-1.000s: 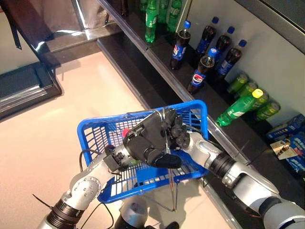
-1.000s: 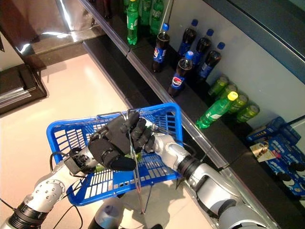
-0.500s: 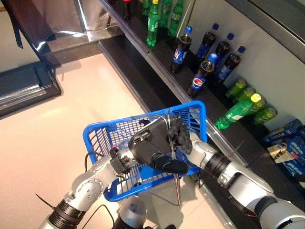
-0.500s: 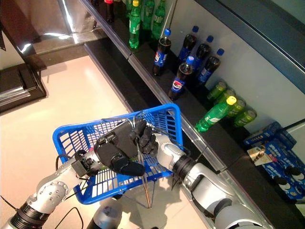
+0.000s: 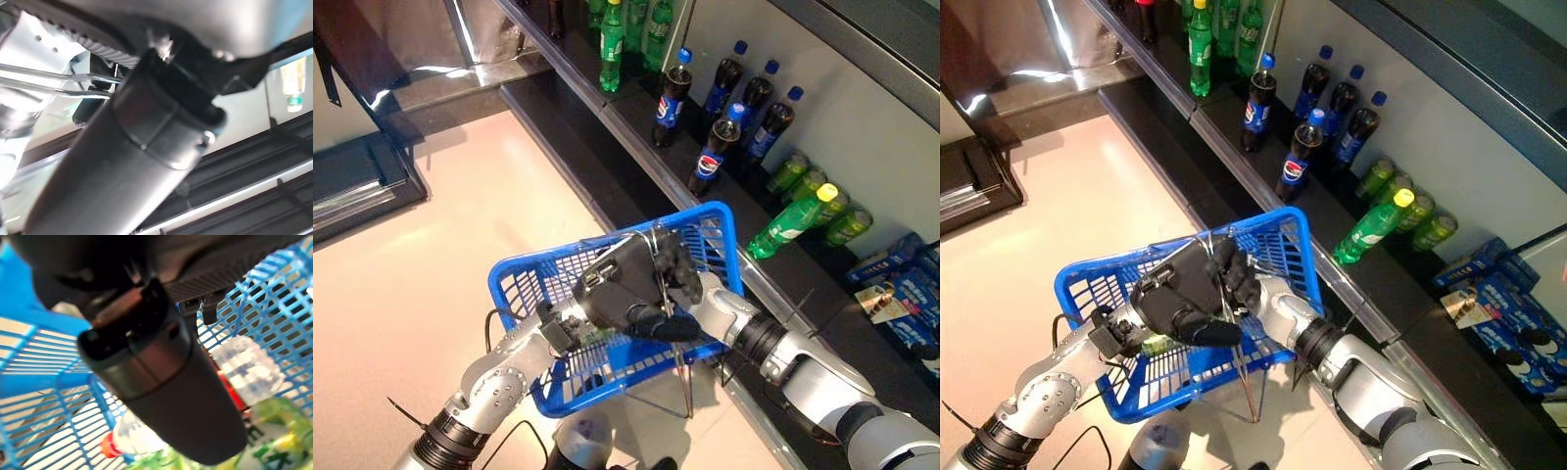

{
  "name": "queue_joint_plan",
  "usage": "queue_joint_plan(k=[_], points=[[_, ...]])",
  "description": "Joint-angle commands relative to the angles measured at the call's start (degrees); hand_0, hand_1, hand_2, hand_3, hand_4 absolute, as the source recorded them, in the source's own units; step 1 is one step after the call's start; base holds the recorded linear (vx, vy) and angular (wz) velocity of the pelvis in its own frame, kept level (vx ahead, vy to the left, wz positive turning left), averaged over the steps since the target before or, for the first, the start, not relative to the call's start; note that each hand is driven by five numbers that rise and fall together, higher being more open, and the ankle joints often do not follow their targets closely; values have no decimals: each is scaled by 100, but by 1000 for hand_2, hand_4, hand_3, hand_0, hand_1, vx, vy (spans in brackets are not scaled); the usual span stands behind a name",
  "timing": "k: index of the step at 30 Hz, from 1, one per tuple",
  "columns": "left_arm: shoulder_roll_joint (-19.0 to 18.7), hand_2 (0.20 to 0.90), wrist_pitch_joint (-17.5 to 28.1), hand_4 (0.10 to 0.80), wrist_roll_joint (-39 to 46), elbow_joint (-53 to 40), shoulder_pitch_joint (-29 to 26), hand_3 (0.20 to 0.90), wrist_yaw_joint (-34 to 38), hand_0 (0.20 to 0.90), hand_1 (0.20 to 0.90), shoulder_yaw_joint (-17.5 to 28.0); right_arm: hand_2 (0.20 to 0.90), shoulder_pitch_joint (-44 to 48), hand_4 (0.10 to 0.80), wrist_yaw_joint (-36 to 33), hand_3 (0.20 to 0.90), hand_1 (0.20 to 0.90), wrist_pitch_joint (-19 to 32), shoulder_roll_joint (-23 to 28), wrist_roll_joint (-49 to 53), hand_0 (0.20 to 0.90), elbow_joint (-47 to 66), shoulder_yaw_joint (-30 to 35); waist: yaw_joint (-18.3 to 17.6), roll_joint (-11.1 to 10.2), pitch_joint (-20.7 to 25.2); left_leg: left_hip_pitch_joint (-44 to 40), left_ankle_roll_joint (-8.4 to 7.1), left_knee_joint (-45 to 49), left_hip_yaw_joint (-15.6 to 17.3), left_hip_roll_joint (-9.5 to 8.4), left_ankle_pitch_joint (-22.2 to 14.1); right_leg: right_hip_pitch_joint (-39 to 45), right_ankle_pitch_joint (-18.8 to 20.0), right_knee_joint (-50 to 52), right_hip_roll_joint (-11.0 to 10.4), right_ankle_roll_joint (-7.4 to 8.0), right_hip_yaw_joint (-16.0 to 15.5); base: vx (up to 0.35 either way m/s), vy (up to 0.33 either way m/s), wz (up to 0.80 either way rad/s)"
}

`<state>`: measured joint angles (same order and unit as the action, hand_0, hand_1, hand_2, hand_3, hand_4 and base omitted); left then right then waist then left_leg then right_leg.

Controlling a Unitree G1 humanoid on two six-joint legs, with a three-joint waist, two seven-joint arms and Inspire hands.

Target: Pick up the drink and place into the basket.

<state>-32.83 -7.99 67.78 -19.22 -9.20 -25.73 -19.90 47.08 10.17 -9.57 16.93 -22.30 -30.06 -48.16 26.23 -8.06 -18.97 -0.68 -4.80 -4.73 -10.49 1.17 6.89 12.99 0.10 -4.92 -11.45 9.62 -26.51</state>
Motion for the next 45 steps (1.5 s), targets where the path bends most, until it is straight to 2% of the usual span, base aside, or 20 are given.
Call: queue_joint_plan(k=[1, 5, 6, 10, 16, 17, 18, 19, 20, 27, 29, 32, 35, 39, 40, 45], points=[[1288, 300, 1666, 100, 272, -783, -1186, 200, -369, 300, 300, 34, 900, 428, 800, -334, 900, 900, 63, -277, 262, 900, -14, 28, -73, 30, 1644, -159, 30, -27, 364, 36, -422, -172, 215, 140, 102, -106, 10, 0, 0, 0], [1264, 300, 1800, 100, 246, -668, -1070, 200, -141, 300, 300, 210, 900, 343, 800, -407, 900, 900, 4, -189, 376, 900, 144, 109, -93, 41, 1638, -156, 30, -27, 369, 37, -424, -187, 215, 143, 99, -97, 22, 0, 0, 0], [1226, 300, 1822, 100, 242, -619, -938, 200, -90, 300, 300, 405, 900, 239, 800, -470, 900, 900, -29, -87, 445, 900, 351, 189, -108, 45, 1620, -162, 32, -27, 381, 44, -426, -195, 215, 149, 97, -87, 37, 0, 0, 0], [1185, 300, 1939, 100, 158, -496, -742, 200, 97, 300, 300, 685, 900, 62, 800, -637, 900, 900, -79, 58, 605, 900, 675, 372, -165, 56, 1592, -173, 36, -27, 426, 69, -435, -223, 208, 157, 98, -81, 94, -3, -1, -1], [1169, 300, 2212, 100, -117, -386, -576, 200, 437, 300, 300, 896, 900, -131, 800, -833, 900, 900, -91, 216, 810, 900, 1011, 562, -241, 79, 1571, -193, 36, -27, 505, 97, -447, -242, 224, 138, 94, -72, 155, -18, 2, -13], [1038, 300, 2297, 100, -67, -318, -524, 200, 500, 300, 300, 1082, 900, -215, 800, -807, 900, 900, -24, 315, 825, 900, 1136, 670, -297, 107, 1566, -197, 30, -27, 533, 107, -452, -251, 217, 129, 94, -70, 201, 0, 0, 0], [1038, 300, 2297, 100, -67, -318, -524, 200, 500, 300, 300, 1082, 900, -215, 800, -807, 900, 900, -24, 315, 825, 900, 1136, 670, -297, 107, 1566, -197, 30, -27, 533, 107, -452, -251, 217, 129, 94, -70, 201, -23, 61, 0], [792, 300, 2179, 100, 156, -350, -435, 200, 706, 300, 300, 1594, 900, -505, 800, -766, 900, 900, 147, 582, 823, 900, 1447, 859, -367, 174, 1583, -209, 28, -27, 578, 120, -459, -279, 215, 130, 68, -40, 272, -25, 69, -4], [746, 300, 2070, 100, 130, -436, -322, 200, 898, 300, 300, 1880, 900, -727, 800, -819, 900, 900, 190, 685, 837, 900, 1698, 991, -399, 206, 1590, -220, 32, -27, 586, 125, -470, -284, 203, 130, 58, -27, 307, -29, 72, -11], [918, 300, 1958, 100, -184, -459, 197, 200, 1167, 300, 300, 2391, 900, -1219, 800, -1078, 900, 900, 160, 834, 1292, 900, 2439, 1493, -486, 282, 1523, -272, 40, -27, 646, 156, -491, -280, 193, 114, 62, -33, 411, -14, 8, -11], [939, 300, 2048, 100, -345, -316, 321, 200, 1276, 300, 300, 2488, 900, -1466, 800, -1172, 900, 900, 311, 889, 1628, 900, 2620, 1683, -544, 318, 1516, -290, 43, -27, 690, 171, -503, -282, 187, 109, 59, -33, 446, -28, 19, -13], [985, 300, 2276, 100, -723, 53, 532, 200, 1553, 300, 300, 2636, 900, -2070, 800, -1388, 900, 900, 841, 871, 2425, 900, 2931, 2149, -714, 398, 1493, -317, 55, -27, 799, 203, -521, -308, 192, 105, 43, -18, 510, -35, 31, -16], [1011, 300, 2392, 100, -870, 289, 644, 200, 1676, 300, 300, 2742, 900, -2501, 800, -1433, 900, 900, 1172, 828, 2615, 900, 3008, 2394, -811, 453, 1499, -325, 61, -27, 869, 219, -524, -333, 193, 112, 27, -1, 545, -28, 41, -5], [1155, 300, 2665, 100, -1319, 915, 1007, 200, 1887, 300, 300, 3058, 900, -3582, 800, -1552, 900, 900, 1962, 754, 2901, 900, 2961, 3079, -1073, 559, 1527, -339, 60, -27, 1058, 271, -538, -391, 201, 98, -1, 29, 621, -22, 48, -21], [1154, 300, 2670, 100, -1320, 921, 1010, 200, 1885, 300, 300, 3051, 900, -3595, 800, -1549, 900, 900, 1967, 755, 2901, 900, 2964, 3083, -1066, 560, 1534, -340, 60, -27, 1061, 273, -540, -392, 202, 96, 1, 29, 624, 3, 33, -24], [1294, 300, 2964, 100, -1767, 1726, 1257, 200, 2258, 300, 300, 3474, 900, -4431, 800, -1579, 900, 900, 2253, 568, 3149, 900, 2728, 3770, -1508, 618, 1507, -409, 65, -27, 1333, 312, -600, -489, 214, 69, 12, 34, 862, -20, 34, -18]])
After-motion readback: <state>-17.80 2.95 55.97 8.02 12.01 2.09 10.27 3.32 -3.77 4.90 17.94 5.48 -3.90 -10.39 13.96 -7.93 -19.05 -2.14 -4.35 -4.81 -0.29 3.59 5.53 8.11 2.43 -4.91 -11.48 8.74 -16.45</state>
